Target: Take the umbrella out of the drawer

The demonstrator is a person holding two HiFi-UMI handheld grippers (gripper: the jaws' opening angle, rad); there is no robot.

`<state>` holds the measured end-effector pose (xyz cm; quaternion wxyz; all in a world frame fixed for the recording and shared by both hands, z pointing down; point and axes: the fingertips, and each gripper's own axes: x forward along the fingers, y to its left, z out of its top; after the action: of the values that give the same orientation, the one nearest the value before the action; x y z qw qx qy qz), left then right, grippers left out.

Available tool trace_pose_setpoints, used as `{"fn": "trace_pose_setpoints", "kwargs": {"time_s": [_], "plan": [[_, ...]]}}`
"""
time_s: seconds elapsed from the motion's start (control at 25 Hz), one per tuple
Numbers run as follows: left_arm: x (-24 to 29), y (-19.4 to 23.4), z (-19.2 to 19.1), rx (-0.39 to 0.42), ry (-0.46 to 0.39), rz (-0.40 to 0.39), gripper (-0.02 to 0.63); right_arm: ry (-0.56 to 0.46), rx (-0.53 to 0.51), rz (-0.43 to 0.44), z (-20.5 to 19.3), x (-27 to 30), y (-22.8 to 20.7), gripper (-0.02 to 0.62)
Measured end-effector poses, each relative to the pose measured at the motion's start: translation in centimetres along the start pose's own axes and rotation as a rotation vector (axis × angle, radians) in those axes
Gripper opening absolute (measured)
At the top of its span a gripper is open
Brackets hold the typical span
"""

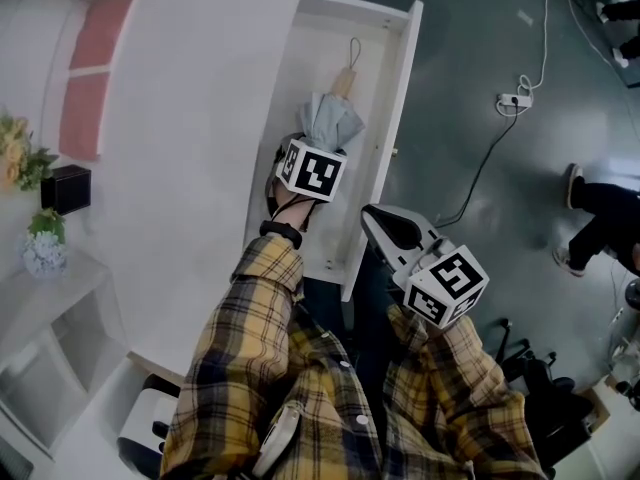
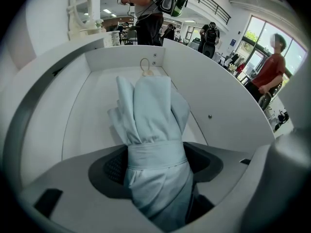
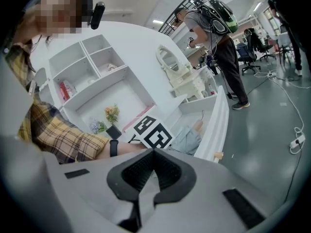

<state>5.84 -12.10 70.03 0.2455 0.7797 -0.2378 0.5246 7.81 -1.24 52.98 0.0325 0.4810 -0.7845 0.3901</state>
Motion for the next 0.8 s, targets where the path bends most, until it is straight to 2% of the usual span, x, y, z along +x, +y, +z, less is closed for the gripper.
{"fn": "trace_pose_setpoints", "kwargs": {"time_s": [0.44,0.8], "plan": [[-1.6,0.4,-0.7,-0.081,-0.06,-0.032,0.33,-0.002,-0.018,0.007,0.6,-0.2,0.3,0.017],[-4.7,-1.8,-0.6,-0.069,-0.132,-0.059,0.33,-0.011,-0.056,0.021,2.2,-0.5,1.5,0.017]]}}
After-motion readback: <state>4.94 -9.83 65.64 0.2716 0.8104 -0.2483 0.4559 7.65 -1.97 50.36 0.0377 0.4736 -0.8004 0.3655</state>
